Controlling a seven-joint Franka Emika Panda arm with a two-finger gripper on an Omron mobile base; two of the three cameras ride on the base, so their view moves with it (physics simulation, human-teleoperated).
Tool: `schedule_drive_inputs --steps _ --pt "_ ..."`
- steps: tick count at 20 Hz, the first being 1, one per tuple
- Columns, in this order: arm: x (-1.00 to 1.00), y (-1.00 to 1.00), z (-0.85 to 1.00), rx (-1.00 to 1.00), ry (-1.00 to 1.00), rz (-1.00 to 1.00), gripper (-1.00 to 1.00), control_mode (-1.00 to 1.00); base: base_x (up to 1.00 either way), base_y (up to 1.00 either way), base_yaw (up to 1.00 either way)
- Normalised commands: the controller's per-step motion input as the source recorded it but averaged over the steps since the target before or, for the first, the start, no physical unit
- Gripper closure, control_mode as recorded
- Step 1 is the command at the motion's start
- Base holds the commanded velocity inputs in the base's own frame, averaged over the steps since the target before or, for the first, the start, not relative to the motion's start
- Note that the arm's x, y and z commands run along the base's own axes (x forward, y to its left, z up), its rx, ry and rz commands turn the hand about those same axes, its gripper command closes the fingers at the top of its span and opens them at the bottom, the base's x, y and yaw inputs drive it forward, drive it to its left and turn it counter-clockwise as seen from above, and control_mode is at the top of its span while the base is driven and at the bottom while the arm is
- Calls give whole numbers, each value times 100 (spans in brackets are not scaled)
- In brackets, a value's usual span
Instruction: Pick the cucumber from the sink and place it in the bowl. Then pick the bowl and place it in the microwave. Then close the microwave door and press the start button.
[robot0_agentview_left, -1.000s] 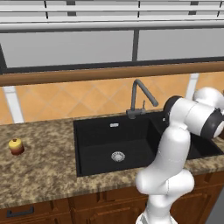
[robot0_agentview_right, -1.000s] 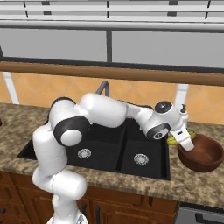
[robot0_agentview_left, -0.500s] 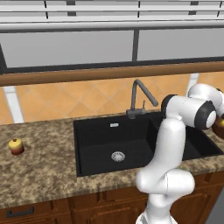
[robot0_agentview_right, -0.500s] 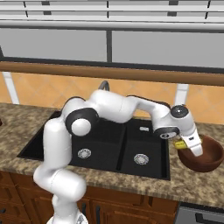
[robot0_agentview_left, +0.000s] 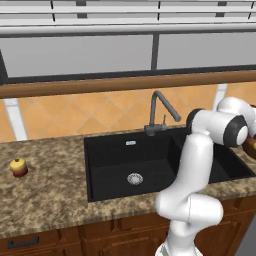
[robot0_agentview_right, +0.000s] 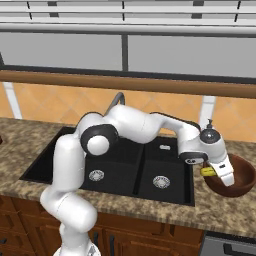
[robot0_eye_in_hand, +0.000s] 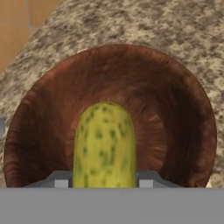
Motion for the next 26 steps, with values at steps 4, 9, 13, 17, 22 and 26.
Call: schedule_drive_inputs --steps 4,9,13,17,22,26 --pt "8 0 -3 0 7 0 100 -100 0 0 0" --pt "4 0 -18 0 9 0 -100 -100 0 0 0" --pt "0 0 -15 0 5 0 -100 -100 0 0 0" --pt "0 0 -3 0 2 0 -100 -100 0 0 0" --pt "-12 0 0 0 0 0 -100 -100 0 0 0" --pt "-9 15 24 0 0 0 -100 -100 0 0 0"
